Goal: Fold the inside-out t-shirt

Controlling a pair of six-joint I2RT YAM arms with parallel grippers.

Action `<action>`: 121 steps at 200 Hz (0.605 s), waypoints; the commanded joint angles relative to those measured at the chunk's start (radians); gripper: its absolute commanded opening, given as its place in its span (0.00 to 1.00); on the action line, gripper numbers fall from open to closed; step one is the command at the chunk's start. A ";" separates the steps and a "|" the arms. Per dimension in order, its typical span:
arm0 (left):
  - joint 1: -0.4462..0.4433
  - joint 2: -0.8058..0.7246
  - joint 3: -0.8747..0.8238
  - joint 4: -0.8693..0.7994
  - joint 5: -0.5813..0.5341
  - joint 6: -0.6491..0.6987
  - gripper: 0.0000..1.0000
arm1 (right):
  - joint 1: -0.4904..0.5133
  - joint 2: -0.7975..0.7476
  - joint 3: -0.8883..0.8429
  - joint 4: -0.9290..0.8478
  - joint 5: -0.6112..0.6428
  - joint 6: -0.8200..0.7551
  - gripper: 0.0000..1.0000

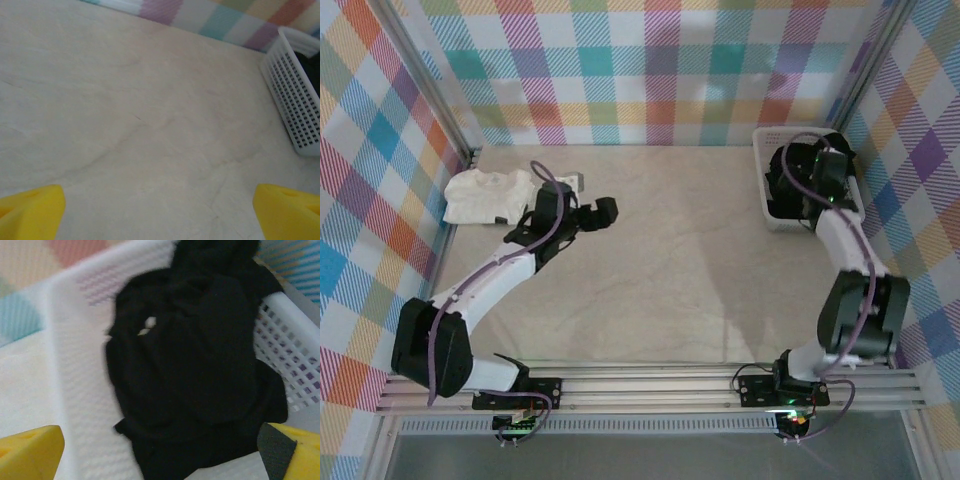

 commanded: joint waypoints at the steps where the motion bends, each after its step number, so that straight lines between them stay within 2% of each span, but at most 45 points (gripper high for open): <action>1: -0.037 0.021 0.042 0.003 0.015 0.008 0.97 | -0.016 0.137 0.143 -0.138 0.025 0.061 1.00; 42: -0.071 0.027 0.036 -0.012 0.006 0.012 0.98 | -0.042 0.455 0.466 -0.274 0.003 0.107 1.00; 61: -0.080 0.015 0.019 -0.018 0.002 0.012 0.98 | -0.044 0.564 0.585 -0.294 -0.039 0.114 0.92; 69: -0.082 0.009 0.012 -0.021 0.001 0.010 0.98 | -0.043 0.600 0.621 -0.290 -0.077 0.111 0.83; 83: -0.086 -0.002 0.004 -0.032 -0.002 0.008 0.98 | -0.041 0.612 0.647 -0.271 -0.142 0.108 0.54; 92: -0.087 -0.011 -0.004 -0.039 -0.002 0.008 0.98 | -0.037 0.583 0.627 -0.243 -0.176 0.108 0.40; 103: -0.088 -0.028 -0.017 -0.044 -0.004 0.009 0.99 | -0.026 0.493 0.553 -0.180 -0.200 0.103 0.21; 115: -0.089 -0.052 -0.033 -0.045 -0.004 0.002 0.99 | -0.003 0.340 0.414 -0.059 -0.191 0.100 0.08; 121: -0.089 -0.065 -0.042 -0.044 -0.003 -0.003 0.99 | 0.013 0.250 0.353 0.013 -0.178 0.097 0.04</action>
